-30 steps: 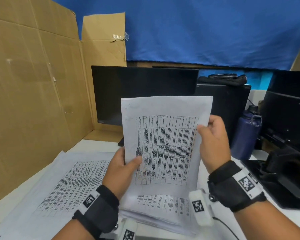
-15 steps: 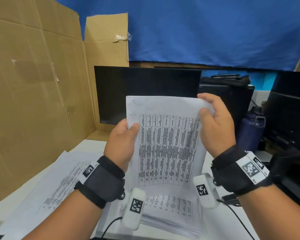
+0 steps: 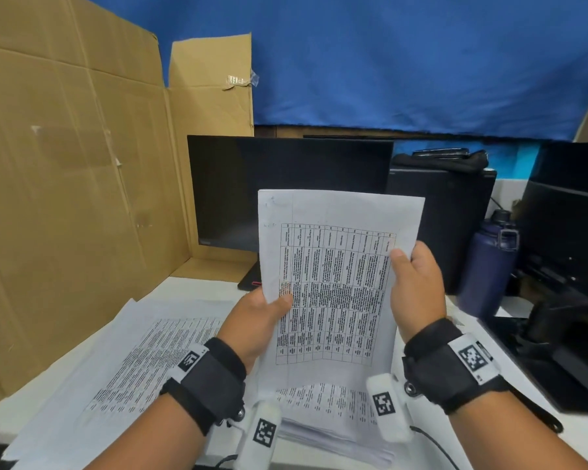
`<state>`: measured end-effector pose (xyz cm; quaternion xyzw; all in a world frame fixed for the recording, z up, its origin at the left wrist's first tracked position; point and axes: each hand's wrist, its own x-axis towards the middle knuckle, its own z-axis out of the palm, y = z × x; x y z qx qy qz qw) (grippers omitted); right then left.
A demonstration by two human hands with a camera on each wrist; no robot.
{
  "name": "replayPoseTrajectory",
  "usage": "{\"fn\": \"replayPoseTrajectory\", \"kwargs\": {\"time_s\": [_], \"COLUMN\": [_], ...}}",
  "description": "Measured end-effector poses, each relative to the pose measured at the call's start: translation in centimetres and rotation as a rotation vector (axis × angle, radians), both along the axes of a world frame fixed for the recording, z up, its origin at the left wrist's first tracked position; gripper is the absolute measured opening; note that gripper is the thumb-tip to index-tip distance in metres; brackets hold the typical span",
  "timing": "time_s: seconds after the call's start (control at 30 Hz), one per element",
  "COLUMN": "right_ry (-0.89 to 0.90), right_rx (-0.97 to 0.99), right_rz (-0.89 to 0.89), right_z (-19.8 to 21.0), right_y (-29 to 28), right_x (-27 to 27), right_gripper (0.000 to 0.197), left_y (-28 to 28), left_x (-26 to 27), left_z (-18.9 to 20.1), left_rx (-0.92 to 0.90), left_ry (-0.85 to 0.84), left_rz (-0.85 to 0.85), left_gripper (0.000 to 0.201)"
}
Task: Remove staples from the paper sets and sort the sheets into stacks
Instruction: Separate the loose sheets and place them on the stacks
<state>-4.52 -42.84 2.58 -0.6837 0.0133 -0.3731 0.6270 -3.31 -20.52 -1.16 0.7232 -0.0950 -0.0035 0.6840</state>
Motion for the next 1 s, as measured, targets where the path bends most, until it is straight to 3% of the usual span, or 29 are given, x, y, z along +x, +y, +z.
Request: {"fn": "replayPoseTrajectory", "kwargs": {"time_s": [0.1, 0.27, 0.43, 0.5, 0.57, 0.67, 0.73, 0.8, 0.93, 1.0], "right_ry": [0.027, 0.056, 0.069, 0.166, 0.403, 1.048, 1.293, 1.310, 1.248, 1.220], "right_rx": [-0.022, -0.135, -0.215, -0.279, -0.441, -0.919, -1.027, -1.003, -1.012, -0.985], "right_rz": [-0.014, -0.049, 0.046, -0.018, -0.161, -0.340, -0.265, -0.176, -0.134, -0.161], "right_z": [-1.1, -2.1, -1.2, -1.8, -3.3, -6.0, -7.9, -9.3, -10.5, -10.0], "right_y": [0.0, 0.2, -3.1, -5.9, -9.5, -14.5, -16.5, -17.3, -17.4, -17.5], "right_x": [0.0, -0.5, -2.7, -4.4, -6.0, -7.2, -6.9, -6.9, -7.5, -7.9], "right_gripper": [0.015, 0.021, 0.017, 0.012, 0.013, 0.043, 0.066, 0.068, 0.026, 0.026], "left_y": [-0.6, -1.3, 0.5, 2.1, 3.7, 5.3, 5.7, 5.6, 5.0, 4.9], "left_x": [-0.1, -0.9, -2.1, -2.8, -3.8, -5.5, -6.0, -6.4, -6.7, -6.8], "left_z": [-0.8, -0.7, 1.1, 1.7, 2.0, 1.5, 0.6, -0.3, -2.1, -2.9], "left_rx": [0.006, 0.046, 0.028, 0.025, 0.014, 0.079, 0.186, 0.277, 0.384, 0.418], "left_ry": [-0.012, -0.061, -0.033, -0.036, -0.035, 0.015, 0.076, 0.129, 0.149, 0.148], "left_rz": [0.094, 0.222, 0.287, 0.311, 0.298, 0.250, 0.182, 0.125, 0.133, 0.136], "left_gripper": [0.016, 0.014, 0.019, 0.019, 0.018, 0.019, 0.018, 0.017, 0.025, 0.023]}}
